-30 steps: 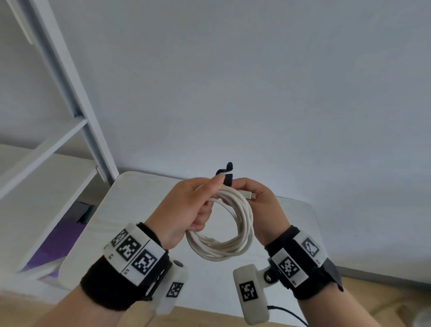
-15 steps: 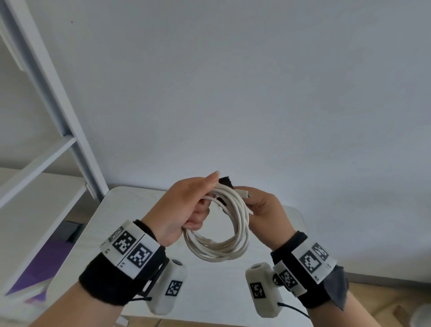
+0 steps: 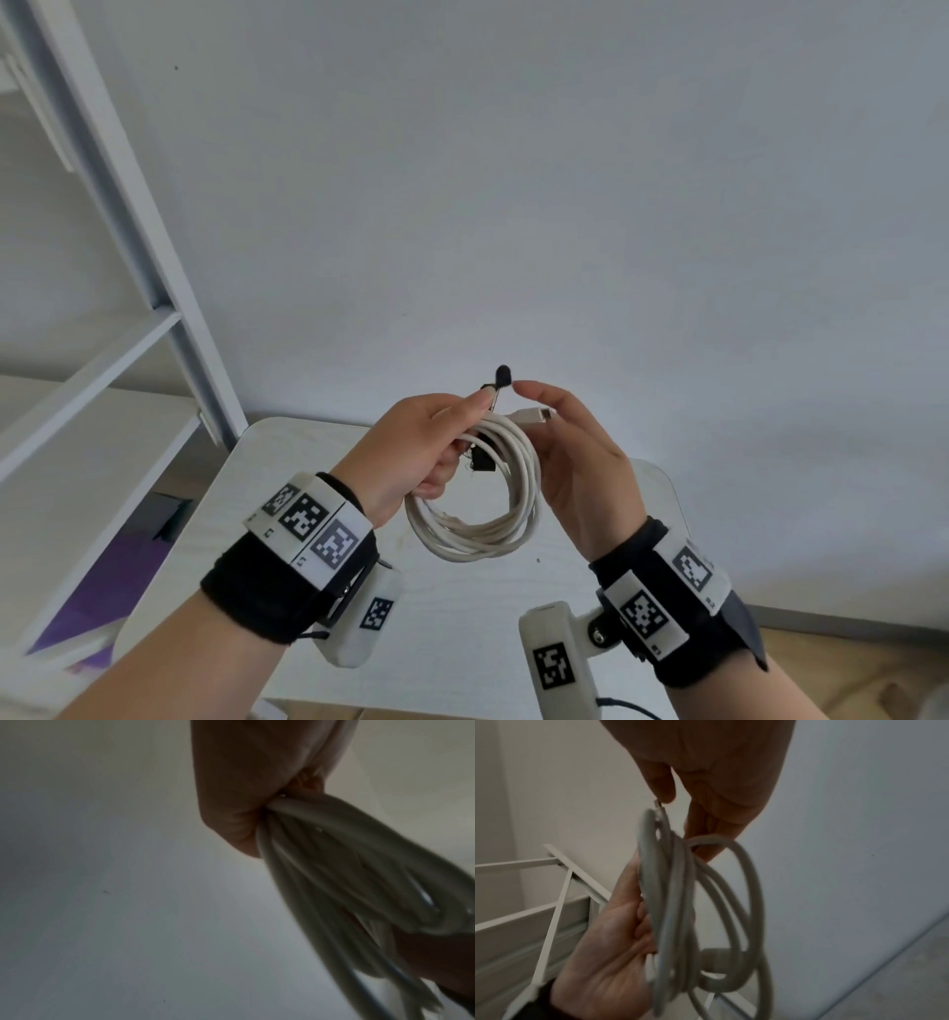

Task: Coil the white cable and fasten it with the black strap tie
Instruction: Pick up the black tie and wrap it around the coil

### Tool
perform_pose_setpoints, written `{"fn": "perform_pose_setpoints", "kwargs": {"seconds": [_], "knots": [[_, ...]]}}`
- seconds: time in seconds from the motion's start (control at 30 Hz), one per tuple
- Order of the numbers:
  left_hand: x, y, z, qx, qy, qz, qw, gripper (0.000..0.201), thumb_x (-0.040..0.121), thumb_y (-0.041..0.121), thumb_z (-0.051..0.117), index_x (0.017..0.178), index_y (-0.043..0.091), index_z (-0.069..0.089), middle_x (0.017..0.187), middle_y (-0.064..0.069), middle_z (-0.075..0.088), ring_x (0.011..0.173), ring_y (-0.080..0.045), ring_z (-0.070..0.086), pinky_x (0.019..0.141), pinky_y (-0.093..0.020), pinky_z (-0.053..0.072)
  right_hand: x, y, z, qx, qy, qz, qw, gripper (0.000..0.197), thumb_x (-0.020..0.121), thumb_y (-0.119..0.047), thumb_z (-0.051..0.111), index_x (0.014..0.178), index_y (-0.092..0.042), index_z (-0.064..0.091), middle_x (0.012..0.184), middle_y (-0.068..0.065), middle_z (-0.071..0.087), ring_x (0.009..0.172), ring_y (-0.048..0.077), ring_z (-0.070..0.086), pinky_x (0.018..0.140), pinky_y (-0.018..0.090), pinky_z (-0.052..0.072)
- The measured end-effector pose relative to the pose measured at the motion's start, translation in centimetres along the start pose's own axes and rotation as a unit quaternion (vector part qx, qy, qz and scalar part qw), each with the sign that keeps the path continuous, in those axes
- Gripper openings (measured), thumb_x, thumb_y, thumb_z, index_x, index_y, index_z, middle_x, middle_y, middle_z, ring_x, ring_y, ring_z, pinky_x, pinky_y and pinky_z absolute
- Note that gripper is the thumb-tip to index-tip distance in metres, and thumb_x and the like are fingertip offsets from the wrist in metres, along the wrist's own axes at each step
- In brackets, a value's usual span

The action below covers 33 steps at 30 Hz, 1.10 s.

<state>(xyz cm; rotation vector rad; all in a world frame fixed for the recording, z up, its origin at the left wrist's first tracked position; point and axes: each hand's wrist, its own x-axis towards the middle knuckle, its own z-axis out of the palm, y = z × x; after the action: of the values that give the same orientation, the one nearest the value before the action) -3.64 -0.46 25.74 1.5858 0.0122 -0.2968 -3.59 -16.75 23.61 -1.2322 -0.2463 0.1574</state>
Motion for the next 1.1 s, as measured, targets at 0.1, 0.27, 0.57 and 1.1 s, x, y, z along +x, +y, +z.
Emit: {"fn": "perform_pose_setpoints", "kwargs": {"seconds": [0.1,0.27,0.57,1.1], "knots": [[0.2,-0.2,0.2,0.027,0.009,0.009,1.000,0.041,0.086,0.044,0.057,0.073,0.007,0.048,0.044,0.009,0.024,0.040,-0.011,0.016,0.041,-0.022,0.013,-0.1,0.2,0.2,0.011,0.039,0.014,0.999,0.034,0.094,-0.032,0.038,0.115,-0.009,0.052,0.096,0.024,0.069,0.091,0.040,0.064,0.086,0.049,0.048],[0.5,-0.9,0.6,0.026,0.033,0.024,0.999,0.043,0.086,0.044,0.057,0.080,0.002,0.055,0.044,0.009,0.025,0.039,-0.011,0.019,0.038,-0.020,0.017,-0.3,0.1,0.2,-0.011,0.039,0.007,0.999,0.042,0.074,-0.017,0.061,0.114,-0.015,0.049,0.089,0.009,0.073,0.082,0.025,0.066,0.075,0.035,0.051],[0.8,-1.0,1.2,0.007,0.012,0.005,1.000,0.040,0.087,0.045,0.056,0.092,0.005,0.060,0.043,0.010,0.029,0.037,-0.008,0.021,0.037,-0.018,0.017,-0.5,0.4,0.4,0.002,0.054,-0.005,0.999,0.046,0.071,-0.010,0.063,0.113,-0.016,0.046,0.090,0.006,0.070,0.077,0.025,0.067,0.079,0.045,0.051],[0.1,-0.6,1.4,-0.056,-0.013,0.004,0.998,0.037,0.088,0.046,0.055,0.101,0.013,0.065,0.054,0.004,0.028,0.037,-0.007,0.020,0.037,-0.018,0.013,-1.7,-1.3,0.9,-0.302,-0.058,-0.131,0.942,0.022,0.065,-0.008,0.070,0.073,-0.026,0.059,0.123,-0.001,0.049,0.111,0.002,0.054,0.090,0.014,0.042]]}}
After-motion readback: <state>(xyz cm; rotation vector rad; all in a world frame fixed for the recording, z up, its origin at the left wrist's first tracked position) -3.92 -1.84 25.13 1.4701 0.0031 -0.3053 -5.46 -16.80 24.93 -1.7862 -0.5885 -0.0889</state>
